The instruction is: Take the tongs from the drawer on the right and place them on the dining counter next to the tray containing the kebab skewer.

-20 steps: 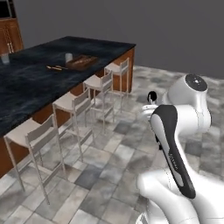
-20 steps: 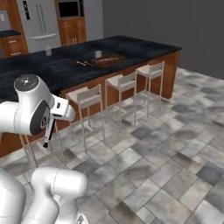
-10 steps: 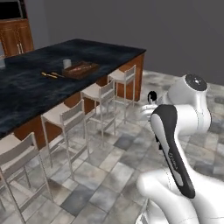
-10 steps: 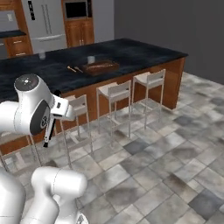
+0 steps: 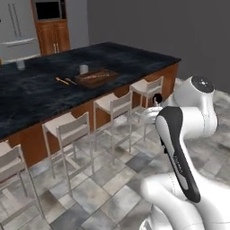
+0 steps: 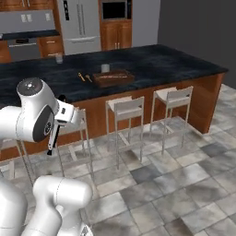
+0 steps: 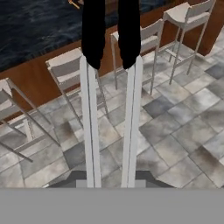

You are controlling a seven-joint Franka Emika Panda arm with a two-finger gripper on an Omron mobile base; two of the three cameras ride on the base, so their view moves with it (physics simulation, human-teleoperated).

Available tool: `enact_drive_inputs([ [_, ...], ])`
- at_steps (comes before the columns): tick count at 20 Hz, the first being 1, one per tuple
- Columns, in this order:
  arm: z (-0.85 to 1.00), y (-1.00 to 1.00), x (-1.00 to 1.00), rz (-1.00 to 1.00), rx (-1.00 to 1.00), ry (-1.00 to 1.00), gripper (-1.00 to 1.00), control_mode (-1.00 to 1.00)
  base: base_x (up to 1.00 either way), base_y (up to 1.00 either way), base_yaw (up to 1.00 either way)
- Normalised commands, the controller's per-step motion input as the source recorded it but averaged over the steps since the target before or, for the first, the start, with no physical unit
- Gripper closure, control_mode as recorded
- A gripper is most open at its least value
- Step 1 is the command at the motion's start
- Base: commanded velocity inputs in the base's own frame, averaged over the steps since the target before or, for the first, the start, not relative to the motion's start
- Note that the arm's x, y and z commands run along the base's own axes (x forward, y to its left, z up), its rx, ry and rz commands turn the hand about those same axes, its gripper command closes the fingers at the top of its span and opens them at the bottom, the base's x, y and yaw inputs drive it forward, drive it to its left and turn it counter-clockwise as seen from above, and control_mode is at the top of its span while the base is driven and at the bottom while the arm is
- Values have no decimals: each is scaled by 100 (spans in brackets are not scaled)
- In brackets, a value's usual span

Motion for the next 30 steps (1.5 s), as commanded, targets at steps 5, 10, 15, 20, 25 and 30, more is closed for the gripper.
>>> enact_drive_inputs([
  [5, 0, 0, 0, 0, 0, 0, 100, 100, 73, -100, 43],
  [10, 0, 0, 0, 0, 0, 0, 100, 100, 68, -100, 40],
  [15, 0, 0, 0, 0, 0, 0, 100, 100, 65, -100, 36],
  [20, 0, 0, 0, 0, 0, 0, 100, 100, 72, -100, 36],
  [25, 0, 0, 0, 0, 0, 0, 100, 100, 79, -97, 34],
  [30, 0, 0, 0, 0, 0, 0, 100, 100, 70, -69, 20],
])
